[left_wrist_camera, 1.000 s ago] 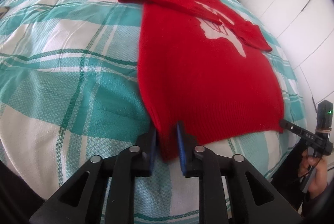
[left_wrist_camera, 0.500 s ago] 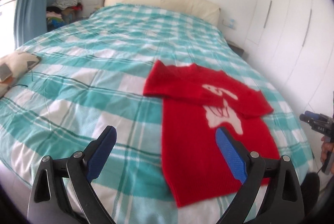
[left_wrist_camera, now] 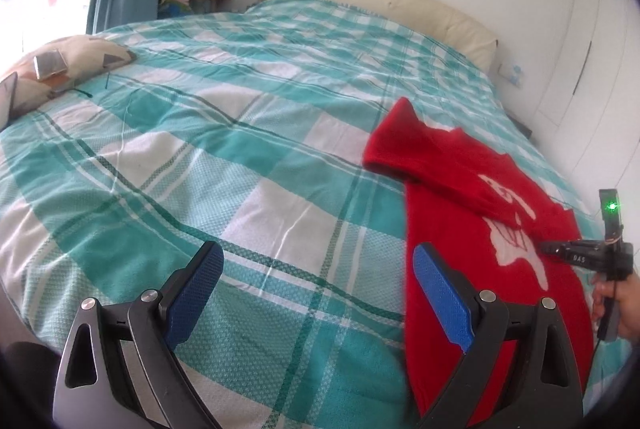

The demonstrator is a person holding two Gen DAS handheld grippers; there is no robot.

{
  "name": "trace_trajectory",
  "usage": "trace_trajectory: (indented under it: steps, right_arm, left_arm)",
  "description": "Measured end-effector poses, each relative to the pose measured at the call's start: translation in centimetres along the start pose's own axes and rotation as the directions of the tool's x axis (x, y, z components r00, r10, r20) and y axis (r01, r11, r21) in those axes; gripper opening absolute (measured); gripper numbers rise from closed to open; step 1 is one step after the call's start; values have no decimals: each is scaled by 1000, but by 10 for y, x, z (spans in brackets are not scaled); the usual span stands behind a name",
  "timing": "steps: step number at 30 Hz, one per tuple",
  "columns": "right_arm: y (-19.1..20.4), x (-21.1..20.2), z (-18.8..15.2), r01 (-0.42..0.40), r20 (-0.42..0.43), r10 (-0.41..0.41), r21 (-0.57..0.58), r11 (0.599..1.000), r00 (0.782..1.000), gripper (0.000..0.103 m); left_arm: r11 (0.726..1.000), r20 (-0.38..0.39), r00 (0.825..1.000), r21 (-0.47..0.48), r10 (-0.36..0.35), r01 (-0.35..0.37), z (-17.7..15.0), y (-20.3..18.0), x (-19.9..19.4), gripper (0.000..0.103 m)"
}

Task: Fold small clothes

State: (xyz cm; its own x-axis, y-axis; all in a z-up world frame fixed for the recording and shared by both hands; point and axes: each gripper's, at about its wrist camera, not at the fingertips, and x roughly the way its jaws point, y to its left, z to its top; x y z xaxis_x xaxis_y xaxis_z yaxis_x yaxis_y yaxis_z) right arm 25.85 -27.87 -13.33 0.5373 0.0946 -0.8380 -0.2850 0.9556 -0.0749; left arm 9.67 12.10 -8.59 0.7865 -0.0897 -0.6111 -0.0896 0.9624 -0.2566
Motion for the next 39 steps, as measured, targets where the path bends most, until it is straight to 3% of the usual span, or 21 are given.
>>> trace_trajectory:
  steps: [3,5,8,12,15,21,24,25,29,31,33,36,37,38,39]
  right_arm:
    - [-55,-45,-6,24,115,-45,173,985,992,8]
    - [-111,-83,-23,42,184,-110,339,940,977,8]
    - [-193,-139,-71,62,235,-242,586,808,941,8]
    - [-260,-179,-144,118,188,-389,759,641,902,9]
    - [-285,-179,-184,97,165,-397,822,561,903,9]
    - [-293,-167,-227,-3,232,-407,871,491,884,8]
    - [-299,-164,-247,-127,289,-382,910,396,878,8]
    - [-300,-165,-249,-144,299,-380,912,385,875,8]
    - [-300,-154,-248,-190,323,-295,896,402,899,12]
    - [-301,-155,-255,-241,359,-288,896,373,888,16]
    - [-300,-154,-258,-303,405,-270,887,349,873,28]
    - [-296,-151,-253,-283,388,-258,888,362,885,31]
    - [-295,-151,-252,-249,360,-271,895,369,893,21]
    - [-294,-151,-250,-205,323,-286,904,374,902,4]
    - [-293,-152,-249,-170,294,-308,912,372,905,4]
  left_arm:
    - [1000,-20,1000,-18,-14,13,-2,3,0,97]
    - [1000,-22,1000,-30,-10,9,-3,4,1,97]
    - [999,-25,1000,-41,-9,8,-3,3,3,97]
    - [999,-37,999,-36,-1,-1,-6,-1,7,97]
    - [1000,-50,999,-24,8,-10,-9,-4,11,97]
    - [999,-72,997,0,38,-38,-15,-5,17,97]
    - [999,-80,995,12,51,-51,-16,-8,21,97]
    - [998,-81,995,16,55,-54,-17,-9,22,97]
    - [998,-85,994,29,65,-62,-17,-11,24,97]
    - [998,-84,995,24,61,-59,-17,-11,24,97]
    - [998,-86,994,19,60,-59,-18,-12,25,97]
    - [998,-92,994,11,61,-61,-19,-11,26,97]
    - [998,-95,993,11,63,-63,-19,-12,27,97]
    - [998,-97,993,13,65,-64,-19,-12,28,97]
    - [998,-98,993,14,66,-65,-19,-11,28,97]
